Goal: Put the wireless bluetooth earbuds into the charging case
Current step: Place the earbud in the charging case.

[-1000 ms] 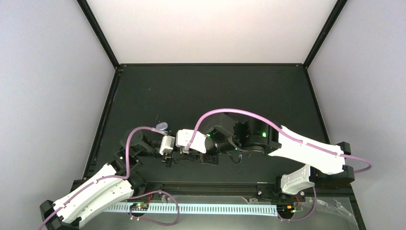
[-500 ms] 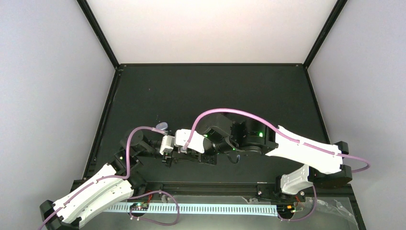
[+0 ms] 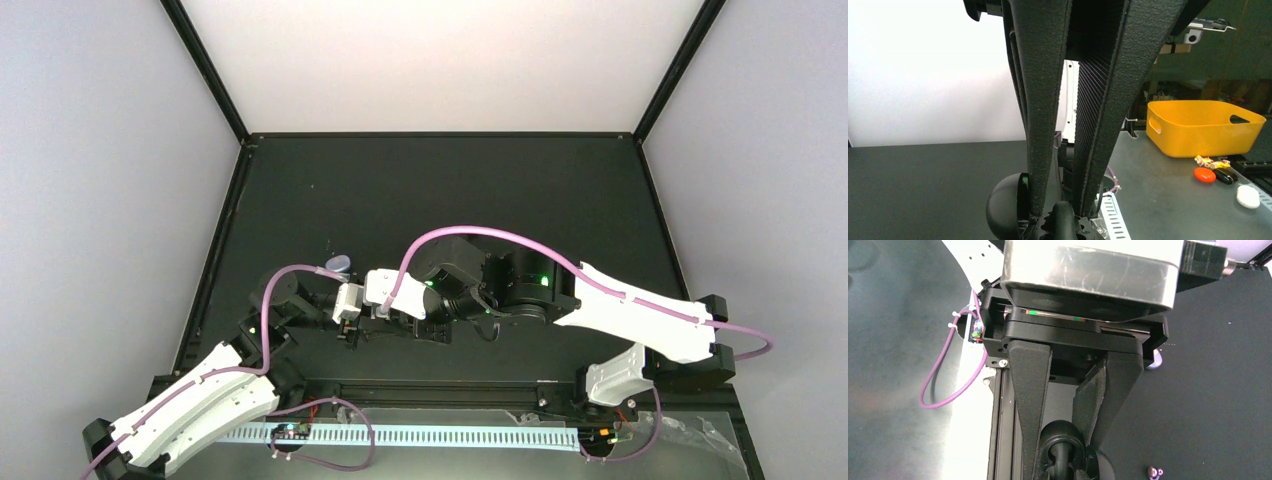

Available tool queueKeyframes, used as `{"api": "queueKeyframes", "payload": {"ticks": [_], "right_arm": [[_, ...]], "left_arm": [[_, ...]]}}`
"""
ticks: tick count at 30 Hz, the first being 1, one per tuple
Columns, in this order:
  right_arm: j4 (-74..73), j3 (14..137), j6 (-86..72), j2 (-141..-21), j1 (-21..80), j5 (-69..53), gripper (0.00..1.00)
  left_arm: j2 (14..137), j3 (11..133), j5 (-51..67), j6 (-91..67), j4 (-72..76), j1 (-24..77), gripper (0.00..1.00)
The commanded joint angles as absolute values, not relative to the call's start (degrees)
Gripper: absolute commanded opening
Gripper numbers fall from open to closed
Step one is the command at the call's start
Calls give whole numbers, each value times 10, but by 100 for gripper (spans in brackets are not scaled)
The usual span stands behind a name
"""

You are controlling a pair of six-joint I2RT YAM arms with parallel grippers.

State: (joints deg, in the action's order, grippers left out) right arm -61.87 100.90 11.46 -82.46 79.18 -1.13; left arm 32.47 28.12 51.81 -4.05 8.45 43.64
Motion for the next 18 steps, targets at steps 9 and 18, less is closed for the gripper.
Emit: {"api": "queueKeyframes", "payload": {"ticks": [9,18], "right_arm": [[-605,1025,107,-807,795,4,16],[-600,1017,101,-788,795,9,20]], "left_arm": [[322,303,527,-35,104,439,2],[323,303,526,-34,103,439,1]]}}
